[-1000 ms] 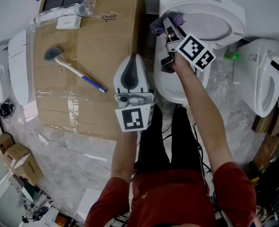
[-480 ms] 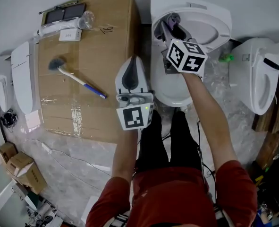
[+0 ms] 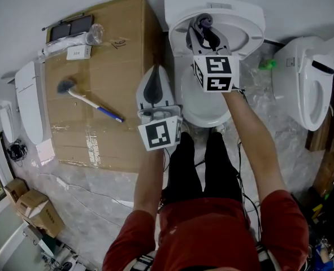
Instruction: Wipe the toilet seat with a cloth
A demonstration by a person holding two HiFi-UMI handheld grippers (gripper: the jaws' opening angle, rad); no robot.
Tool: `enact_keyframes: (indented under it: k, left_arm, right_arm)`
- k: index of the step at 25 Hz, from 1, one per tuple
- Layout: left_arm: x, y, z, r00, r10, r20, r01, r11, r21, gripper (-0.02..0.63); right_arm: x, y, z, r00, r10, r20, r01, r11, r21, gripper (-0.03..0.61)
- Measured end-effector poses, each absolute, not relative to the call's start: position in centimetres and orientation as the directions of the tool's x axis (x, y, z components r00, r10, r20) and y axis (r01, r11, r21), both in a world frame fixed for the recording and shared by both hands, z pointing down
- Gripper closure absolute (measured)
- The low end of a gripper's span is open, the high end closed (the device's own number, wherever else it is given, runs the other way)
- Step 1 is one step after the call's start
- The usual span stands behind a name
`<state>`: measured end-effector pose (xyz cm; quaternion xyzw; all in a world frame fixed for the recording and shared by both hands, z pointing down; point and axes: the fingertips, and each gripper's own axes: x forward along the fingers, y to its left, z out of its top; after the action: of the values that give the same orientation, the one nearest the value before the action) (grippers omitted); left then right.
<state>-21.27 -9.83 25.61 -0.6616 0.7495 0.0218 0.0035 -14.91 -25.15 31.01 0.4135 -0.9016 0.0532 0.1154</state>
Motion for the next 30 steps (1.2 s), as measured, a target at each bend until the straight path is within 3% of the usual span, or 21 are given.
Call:
enact_keyframes:
  k: [16, 30]
  left_arm:
    - [-13.0, -13.6, 25.6, -0.044, -0.999, -0.029, -0.998, 0.043, 0.038, 0.601]
    - [-6.2, -16.0, 27.1, 0.025, -1.0, -0.003, -0.999, -0.025, 0.031, 0.601]
  right_arm:
    - [-4.3, -28.2, 29.2, -0.59, -0.781, 0.203, -0.796, 0.605, 0.016, 0.483]
    - [5.3, -30.4, 32.9, -0.505, -0.823, 0.261, -0.856, 0.516, -0.029, 0.483]
